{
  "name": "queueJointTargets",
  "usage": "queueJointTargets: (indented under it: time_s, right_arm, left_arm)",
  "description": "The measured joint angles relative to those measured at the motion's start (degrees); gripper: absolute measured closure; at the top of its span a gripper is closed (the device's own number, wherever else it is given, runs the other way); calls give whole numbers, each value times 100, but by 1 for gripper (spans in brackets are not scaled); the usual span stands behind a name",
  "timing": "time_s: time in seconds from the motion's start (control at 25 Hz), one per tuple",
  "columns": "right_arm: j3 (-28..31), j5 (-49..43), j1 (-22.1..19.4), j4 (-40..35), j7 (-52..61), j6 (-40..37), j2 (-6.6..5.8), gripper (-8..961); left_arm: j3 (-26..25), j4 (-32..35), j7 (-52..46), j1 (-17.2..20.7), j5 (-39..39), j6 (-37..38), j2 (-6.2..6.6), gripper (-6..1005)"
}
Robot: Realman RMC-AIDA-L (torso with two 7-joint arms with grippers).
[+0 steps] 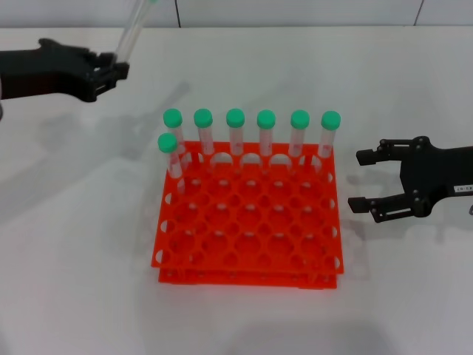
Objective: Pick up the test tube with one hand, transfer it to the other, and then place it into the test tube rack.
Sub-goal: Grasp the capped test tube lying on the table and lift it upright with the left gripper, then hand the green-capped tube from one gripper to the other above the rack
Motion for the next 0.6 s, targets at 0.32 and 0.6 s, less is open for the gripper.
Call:
queueJointTargets:
  time_s: [0.32, 0.6]
  right_arm:
    - [64, 14, -189, -160, 0, -19, 141, 119]
    - [173, 20, -260, -232, -14, -27, 269, 119]
  left_arm:
    - [-37, -1217, 1800, 107, -1948, 135, 27, 800]
    - [-38, -2152, 2655, -156, -2504, 1123, 220, 800]
